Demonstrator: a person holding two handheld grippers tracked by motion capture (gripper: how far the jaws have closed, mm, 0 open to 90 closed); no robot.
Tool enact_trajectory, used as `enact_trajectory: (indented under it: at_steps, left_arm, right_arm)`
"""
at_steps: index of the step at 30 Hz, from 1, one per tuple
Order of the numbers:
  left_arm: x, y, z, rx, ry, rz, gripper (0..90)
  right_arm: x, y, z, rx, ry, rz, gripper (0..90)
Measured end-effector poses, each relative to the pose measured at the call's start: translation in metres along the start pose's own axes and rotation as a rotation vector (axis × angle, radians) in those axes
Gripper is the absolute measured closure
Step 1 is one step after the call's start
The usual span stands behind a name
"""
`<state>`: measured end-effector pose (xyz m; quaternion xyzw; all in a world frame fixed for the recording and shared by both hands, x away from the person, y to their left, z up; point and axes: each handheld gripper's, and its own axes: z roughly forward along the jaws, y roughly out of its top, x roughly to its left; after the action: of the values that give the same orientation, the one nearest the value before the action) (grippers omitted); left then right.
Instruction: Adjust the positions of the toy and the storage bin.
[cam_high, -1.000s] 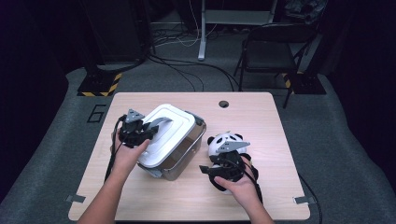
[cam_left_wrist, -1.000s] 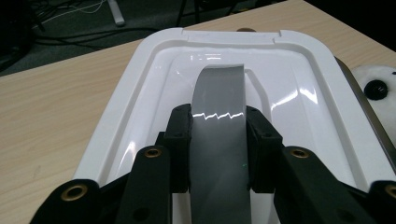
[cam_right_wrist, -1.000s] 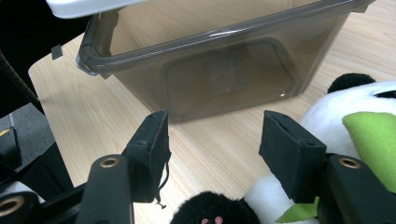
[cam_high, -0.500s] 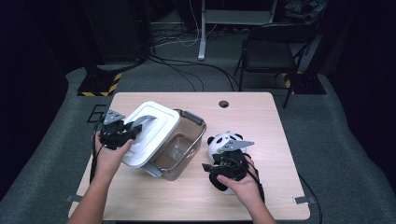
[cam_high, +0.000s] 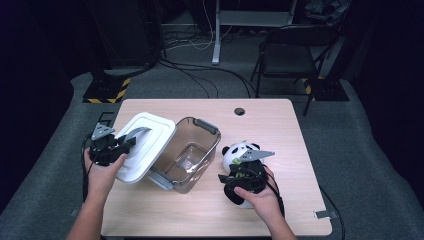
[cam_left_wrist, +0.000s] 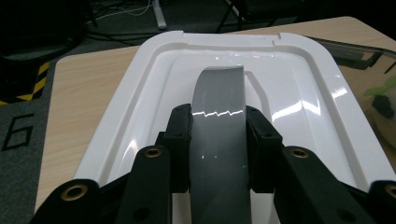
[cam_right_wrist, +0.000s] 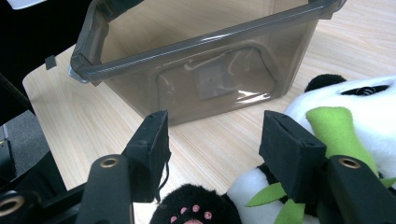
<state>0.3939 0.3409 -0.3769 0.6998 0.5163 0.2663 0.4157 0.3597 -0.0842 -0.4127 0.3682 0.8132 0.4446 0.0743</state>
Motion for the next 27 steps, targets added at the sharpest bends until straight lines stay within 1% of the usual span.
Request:
enact_trajectory:
  at_steps: [3, 9, 14, 19, 21, 23, 26, 27]
  left_arm:
    - [0.005, -0.004, -0.002, -0.004, 0.006, -0.009, 67.1]
    - [0.014, -0.015, -0.007, -0.008, 0.025, -0.014, 67.1]
    - [0.019, -0.021, -0.009, -0.004, 0.052, -0.002, 67.1]
    - [0.026, -0.028, -0.013, -0.011, 0.056, -0.006, 67.1]
    - [0.028, -0.031, -0.015, -0.012, 0.069, -0.004, 67.0]
    - [0.030, -0.033, -0.016, -0.014, 0.079, 0.003, 67.0]
    - [0.034, -0.036, -0.016, -0.025, 0.091, -0.004, 67.1]
    - [0.036, -0.037, -0.017, -0.020, 0.095, -0.004, 67.0]
  right_arm:
    - [0.000, 0.000, 0.000, 0.000, -0.002, 0.005, 41.7]
    - [-0.001, -0.002, 0.000, -0.005, -0.003, 0.010, 41.6]
    - [-0.002, -0.003, -0.001, -0.007, -0.008, 0.012, 41.6]
    - [-0.005, -0.005, -0.003, -0.018, -0.015, 0.017, 41.6]
    - [-0.005, -0.005, -0.003, -0.016, -0.017, 0.021, 41.6]
    - [-0.005, -0.005, -0.002, -0.018, -0.016, 0.014, 41.6]
    - [-0.005, -0.006, -0.002, -0.015, -0.024, 0.010, 41.6]
    - [-0.005, -0.006, -0.002, -0.014, -0.025, 0.010, 41.6]
